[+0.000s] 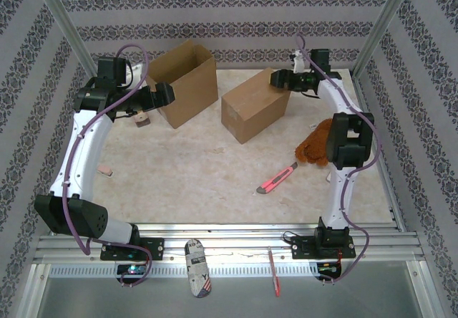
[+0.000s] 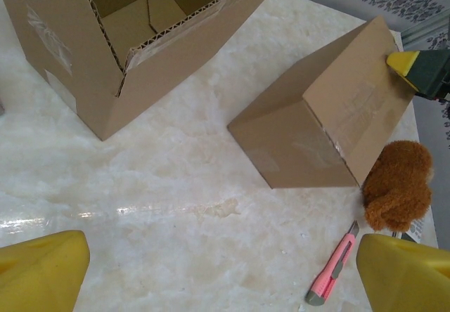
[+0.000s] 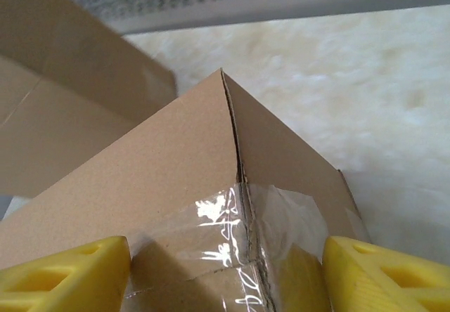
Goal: Unpack the express box
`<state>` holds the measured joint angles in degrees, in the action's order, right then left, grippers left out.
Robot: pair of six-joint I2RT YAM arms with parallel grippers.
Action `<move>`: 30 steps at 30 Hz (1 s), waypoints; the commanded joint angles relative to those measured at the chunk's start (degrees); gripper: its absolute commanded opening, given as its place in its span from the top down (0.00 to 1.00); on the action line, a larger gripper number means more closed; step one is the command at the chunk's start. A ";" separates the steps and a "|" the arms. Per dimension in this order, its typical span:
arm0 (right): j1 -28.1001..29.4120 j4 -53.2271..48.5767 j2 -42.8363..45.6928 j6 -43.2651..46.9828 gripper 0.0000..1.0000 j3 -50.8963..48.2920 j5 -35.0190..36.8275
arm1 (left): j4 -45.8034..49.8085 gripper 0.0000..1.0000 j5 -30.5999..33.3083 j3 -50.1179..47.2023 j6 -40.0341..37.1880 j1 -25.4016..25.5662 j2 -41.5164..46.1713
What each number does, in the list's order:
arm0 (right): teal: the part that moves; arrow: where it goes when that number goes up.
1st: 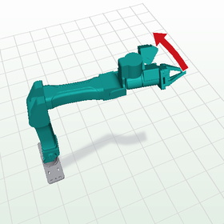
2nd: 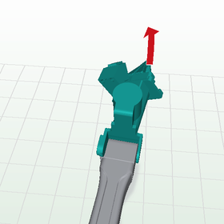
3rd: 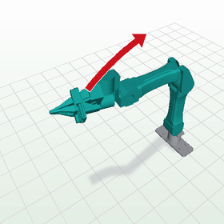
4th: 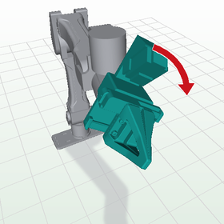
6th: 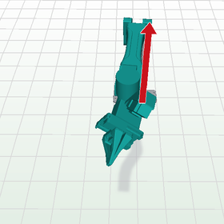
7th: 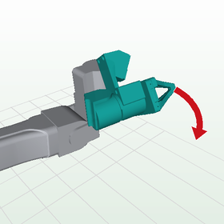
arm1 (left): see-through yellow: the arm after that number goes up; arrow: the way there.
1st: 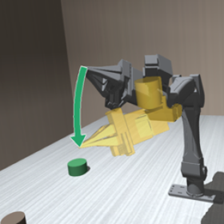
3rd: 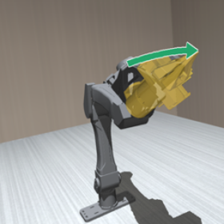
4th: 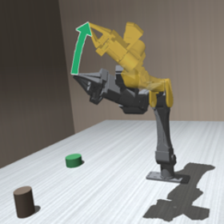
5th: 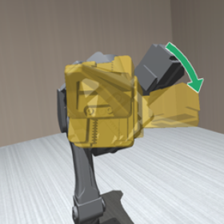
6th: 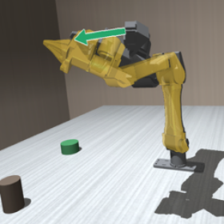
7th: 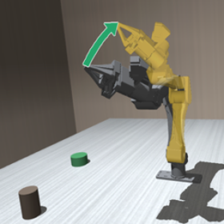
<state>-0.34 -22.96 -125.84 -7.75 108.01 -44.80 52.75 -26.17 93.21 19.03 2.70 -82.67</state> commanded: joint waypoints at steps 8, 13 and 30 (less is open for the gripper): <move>7.54 -8.49 -0.49 10.78 0.30 -0.70 -11.80 | 3.82 0.05 -1.18 -1.02 -2.45 1.56 -0.42; 12.15 -10.72 1.51 14.48 0.29 -3.51 -13.65 | 3.88 0.05 -1.59 -2.18 -2.56 2.01 -0.26; 18.37 -2.68 9.32 3.65 0.18 -8.83 -7.28 | -0.30 0.09 -5.43 -15.05 0.17 7.22 4.22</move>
<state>19.22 -30.46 -121.67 1.93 100.03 -56.99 54.43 -29.45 80.49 18.20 8.23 -80.99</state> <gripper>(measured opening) 0.812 0.915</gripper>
